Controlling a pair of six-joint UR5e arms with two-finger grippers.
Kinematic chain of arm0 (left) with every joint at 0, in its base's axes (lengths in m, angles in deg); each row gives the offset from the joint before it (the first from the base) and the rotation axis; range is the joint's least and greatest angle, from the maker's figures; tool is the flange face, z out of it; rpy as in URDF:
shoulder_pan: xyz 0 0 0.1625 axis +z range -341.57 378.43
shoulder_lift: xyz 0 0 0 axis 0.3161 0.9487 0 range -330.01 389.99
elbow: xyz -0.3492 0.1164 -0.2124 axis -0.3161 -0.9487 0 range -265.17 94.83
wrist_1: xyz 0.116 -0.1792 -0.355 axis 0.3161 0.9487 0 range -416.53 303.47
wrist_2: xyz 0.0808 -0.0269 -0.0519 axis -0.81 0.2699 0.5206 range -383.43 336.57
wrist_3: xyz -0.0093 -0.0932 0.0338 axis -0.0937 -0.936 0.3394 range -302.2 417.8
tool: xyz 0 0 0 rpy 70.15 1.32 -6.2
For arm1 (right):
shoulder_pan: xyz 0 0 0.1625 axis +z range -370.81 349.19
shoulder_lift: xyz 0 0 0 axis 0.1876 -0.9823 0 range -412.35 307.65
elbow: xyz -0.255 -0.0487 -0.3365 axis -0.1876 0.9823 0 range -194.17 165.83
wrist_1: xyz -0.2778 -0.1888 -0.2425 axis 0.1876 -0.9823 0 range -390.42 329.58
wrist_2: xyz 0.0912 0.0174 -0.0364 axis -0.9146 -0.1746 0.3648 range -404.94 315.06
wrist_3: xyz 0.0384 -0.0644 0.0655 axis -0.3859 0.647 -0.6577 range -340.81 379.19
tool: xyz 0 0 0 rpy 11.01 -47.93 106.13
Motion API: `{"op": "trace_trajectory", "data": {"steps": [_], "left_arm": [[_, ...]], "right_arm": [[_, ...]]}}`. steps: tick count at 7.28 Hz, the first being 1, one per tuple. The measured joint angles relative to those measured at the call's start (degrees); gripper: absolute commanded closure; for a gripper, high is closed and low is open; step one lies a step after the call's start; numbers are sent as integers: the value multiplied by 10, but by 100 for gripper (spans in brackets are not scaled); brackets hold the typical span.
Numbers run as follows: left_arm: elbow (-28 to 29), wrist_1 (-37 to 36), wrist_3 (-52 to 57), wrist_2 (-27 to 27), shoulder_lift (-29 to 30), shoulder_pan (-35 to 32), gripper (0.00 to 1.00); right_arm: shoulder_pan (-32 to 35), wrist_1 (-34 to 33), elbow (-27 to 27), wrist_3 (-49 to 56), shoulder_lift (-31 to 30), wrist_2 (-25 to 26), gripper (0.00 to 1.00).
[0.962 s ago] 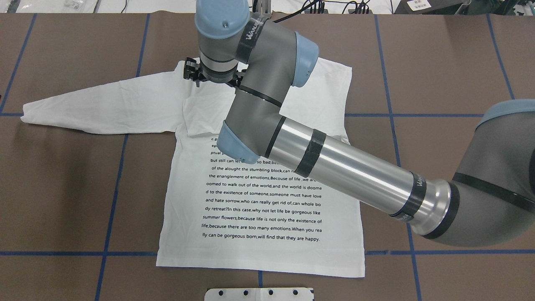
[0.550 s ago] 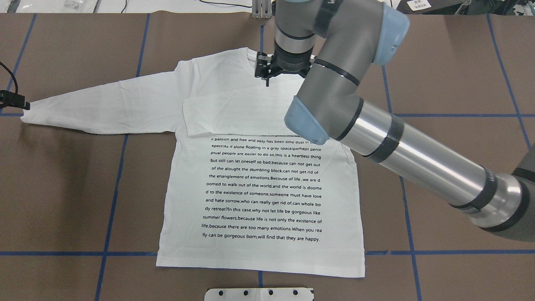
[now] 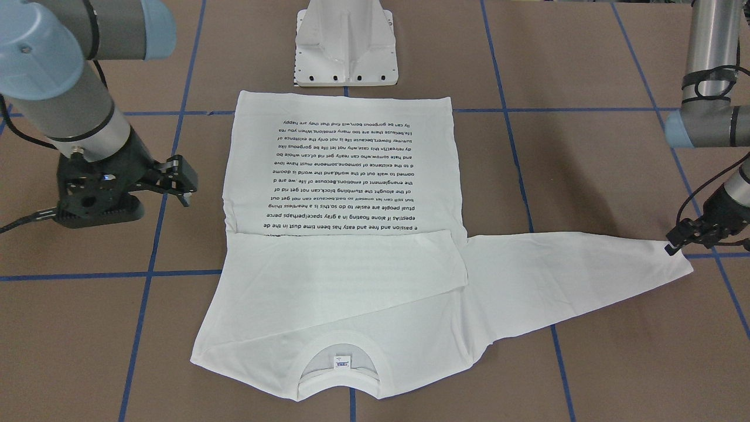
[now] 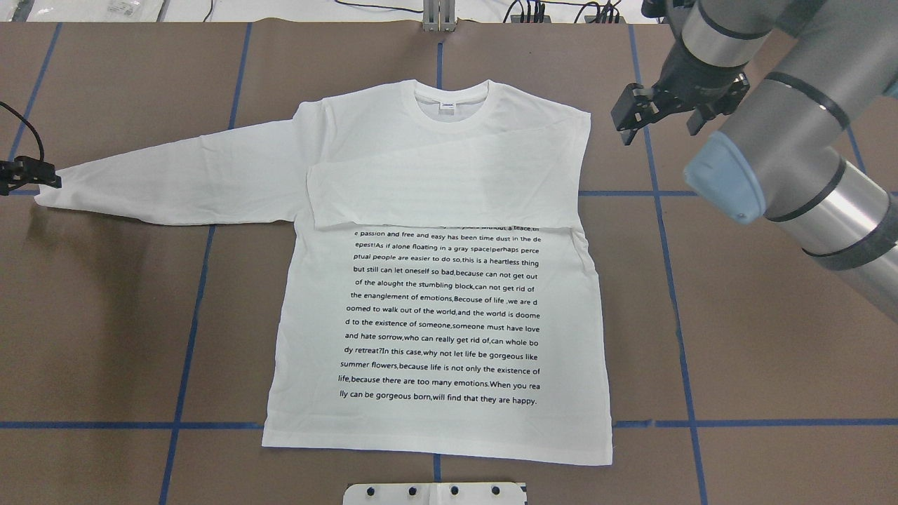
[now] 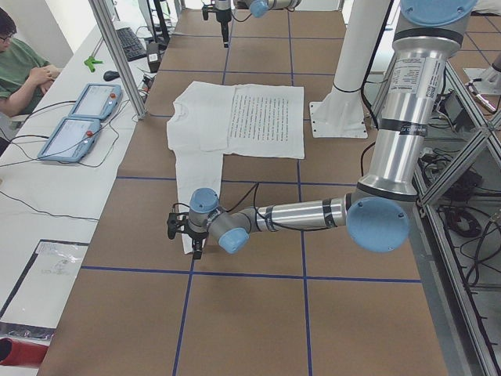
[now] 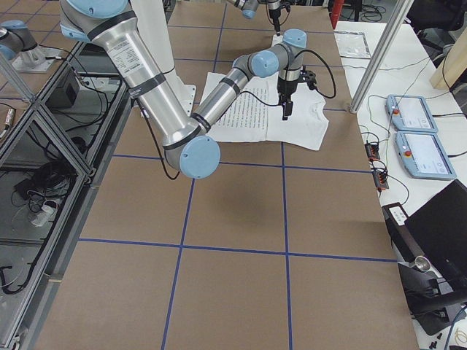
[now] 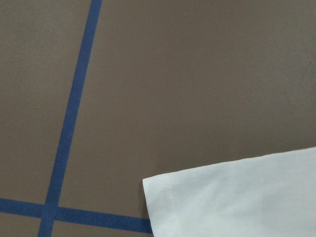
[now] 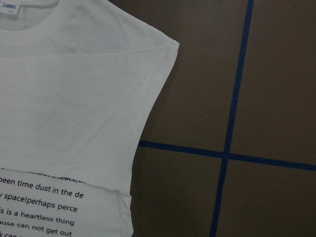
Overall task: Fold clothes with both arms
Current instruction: 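Release the sleeve and lift the right gripper back toward its side, then lower the left gripper and grasp the cuff of the other sleeve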
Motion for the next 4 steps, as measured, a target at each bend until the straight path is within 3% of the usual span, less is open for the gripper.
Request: {"op": "trace_trajectory", "data": {"steps": [3,4], "left_arm": [[4,1,-8,-4,3,12,8],[5,1,-9,-5,3,17,19]], "right_arm": [[32,0,-12,50,-37,-15,0],[34,0,-12,52,-39,-15,0]]}}
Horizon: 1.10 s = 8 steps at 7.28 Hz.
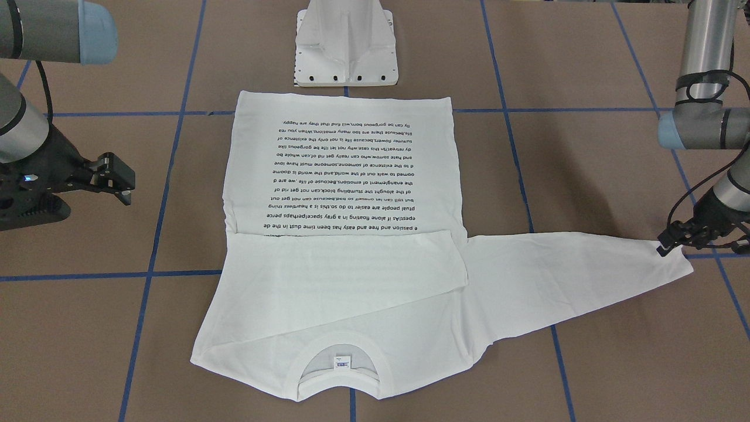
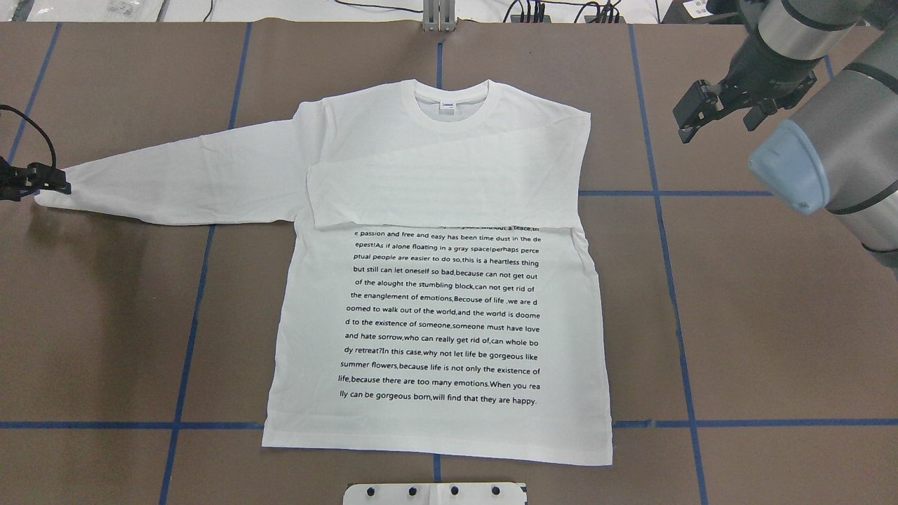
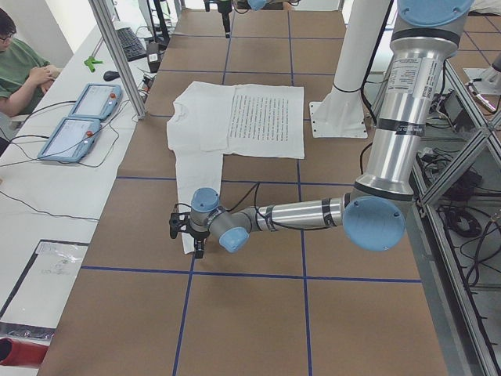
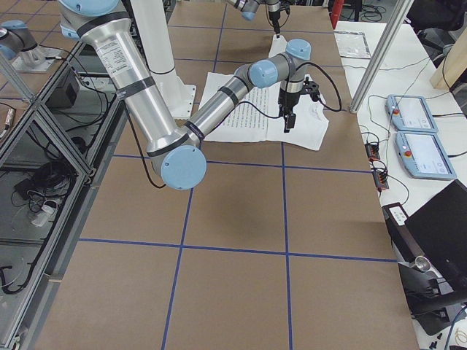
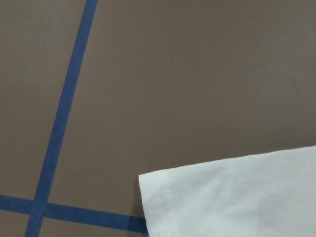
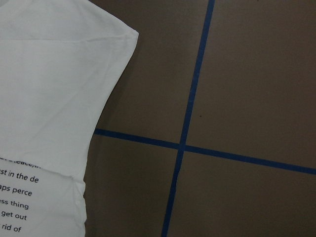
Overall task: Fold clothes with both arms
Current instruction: 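Lower the left gripper and grasp the cuff of the other sleeve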
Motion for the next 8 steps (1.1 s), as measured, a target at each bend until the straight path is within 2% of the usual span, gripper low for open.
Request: {"op": "trace_trajectory", "data": {"steps": [2,3,5,8], "left_arm": [[1,1,0,-5,0,6,47],[1,4,-3,-6,0,7,69],[-3,7,-9,-7,0,7,99],[-35,4,-12,-3,-3,7,100]], "right_arm": [[1,1,-1,1,-1,0,0],[1,1,-1,1,-1,0,0],[2,1,-3,1,-1,0,0],[4,1,-5,1,-2,0,0]]}}
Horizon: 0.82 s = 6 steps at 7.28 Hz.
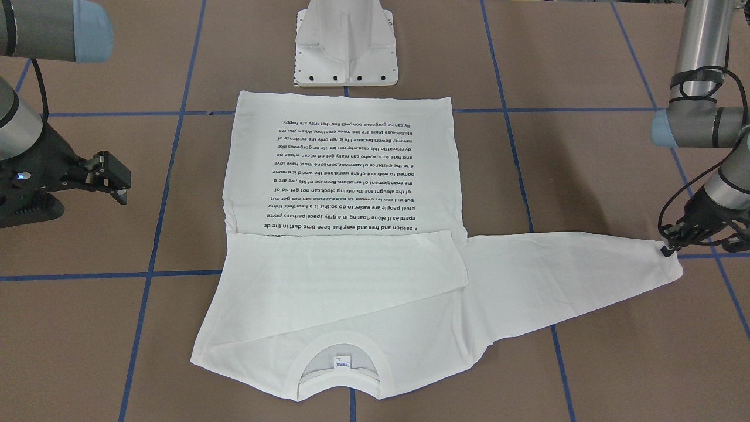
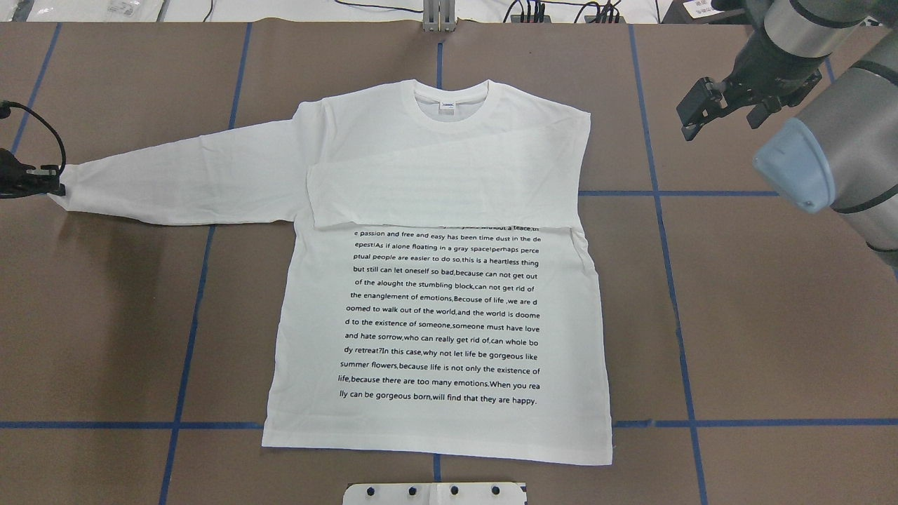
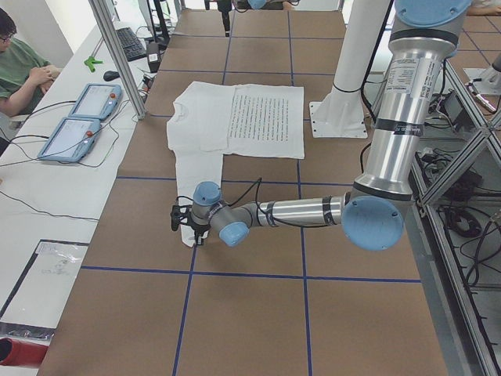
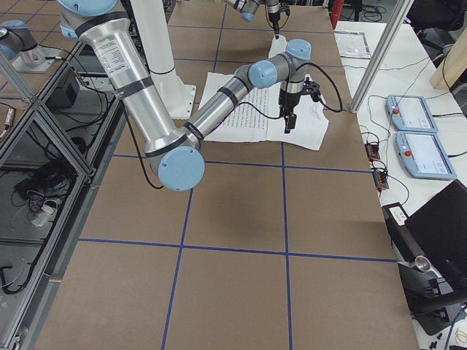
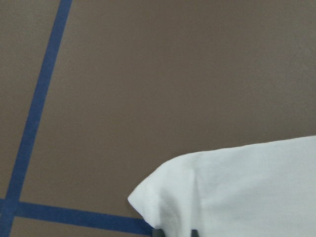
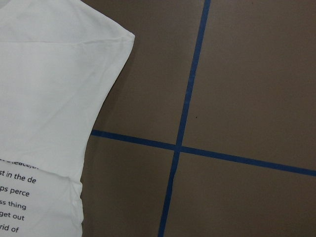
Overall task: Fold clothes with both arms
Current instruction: 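Lower the left gripper and grasp the cuff of the other sleeve, then fold the held sleeve across the shirt body with the left gripper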
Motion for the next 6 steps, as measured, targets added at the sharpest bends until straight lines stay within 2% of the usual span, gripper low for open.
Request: {"op": "trace_trajectory", "data": {"steps": [3,4,6], "left_arm": [[-61,-24,-5,3,0,0,100],[-95,-67,-15,4,12,1,100],[-173,-209,-45,21,73,3,100]], "right_arm": [[7,4,-31,24,-49,0,0],[13,5,-44,44,-78,0,0],[36,13,-54,91,-137,1,0]]}}
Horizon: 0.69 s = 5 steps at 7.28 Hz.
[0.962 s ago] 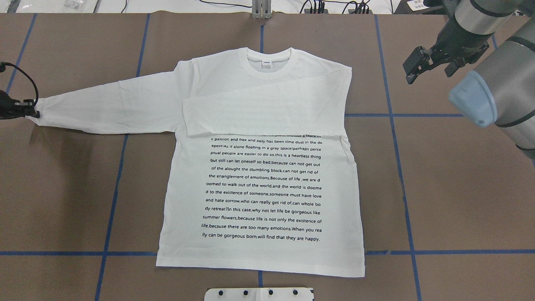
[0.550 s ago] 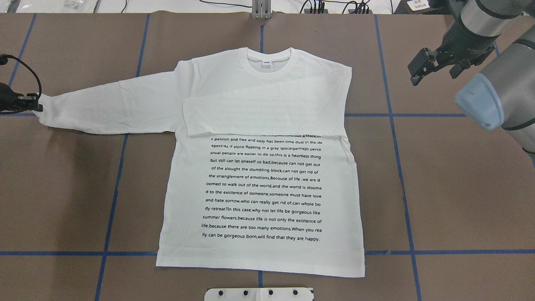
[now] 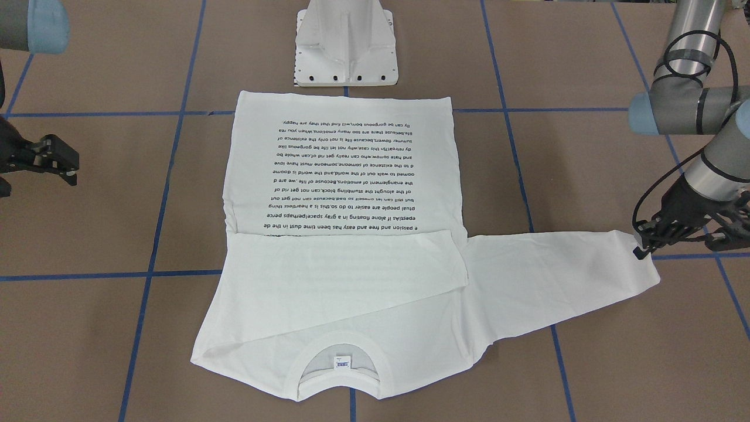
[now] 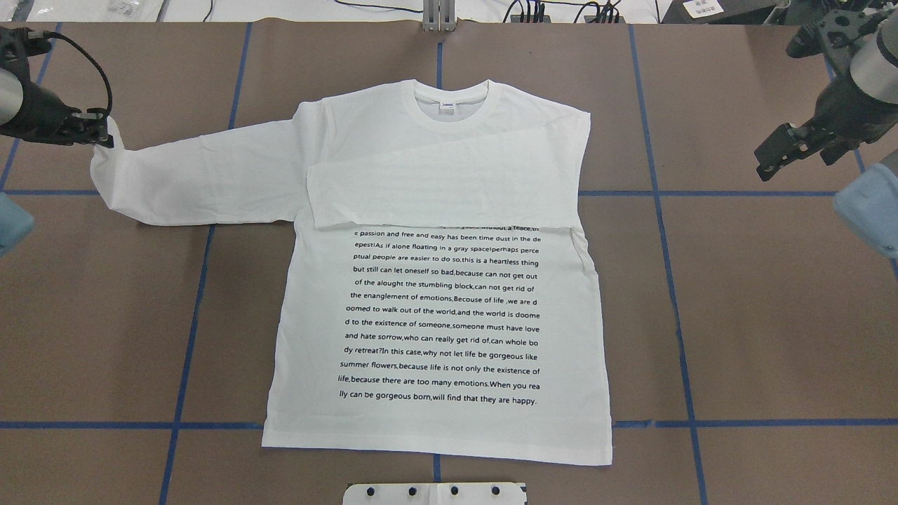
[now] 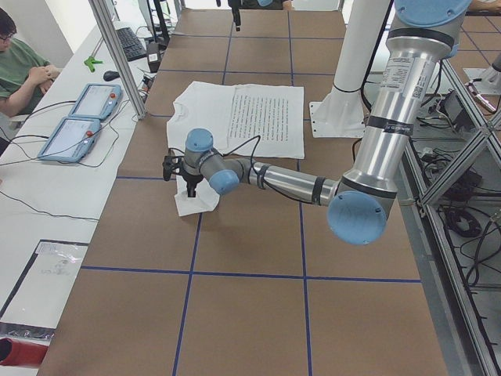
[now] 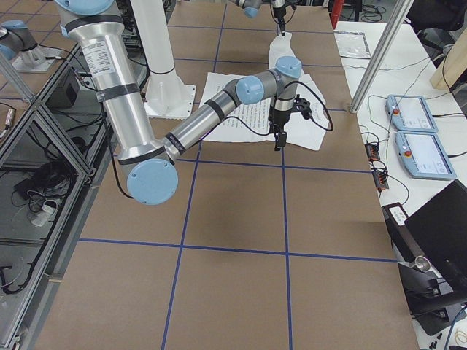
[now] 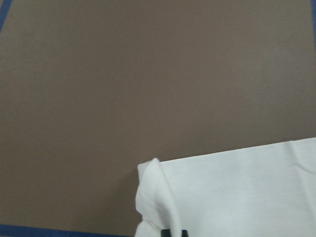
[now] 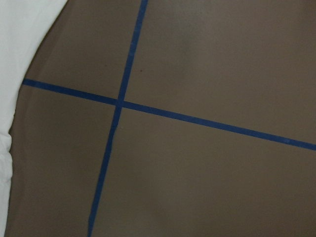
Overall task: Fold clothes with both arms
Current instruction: 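Fold the held sleeve across the shirt body with the left gripper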
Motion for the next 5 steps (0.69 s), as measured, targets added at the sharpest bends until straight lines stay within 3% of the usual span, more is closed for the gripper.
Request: {"op": "trace_trajectory", "data": {"steps": [2,5], "left_arm": [[-33,-108,-83,13,97,31,100],[-27,-145,-263,45,253,97,100]], "right_arm": [[31,48,-1,23,-62,-20,0],[49,150,11,21,-129,-55,0]]}}
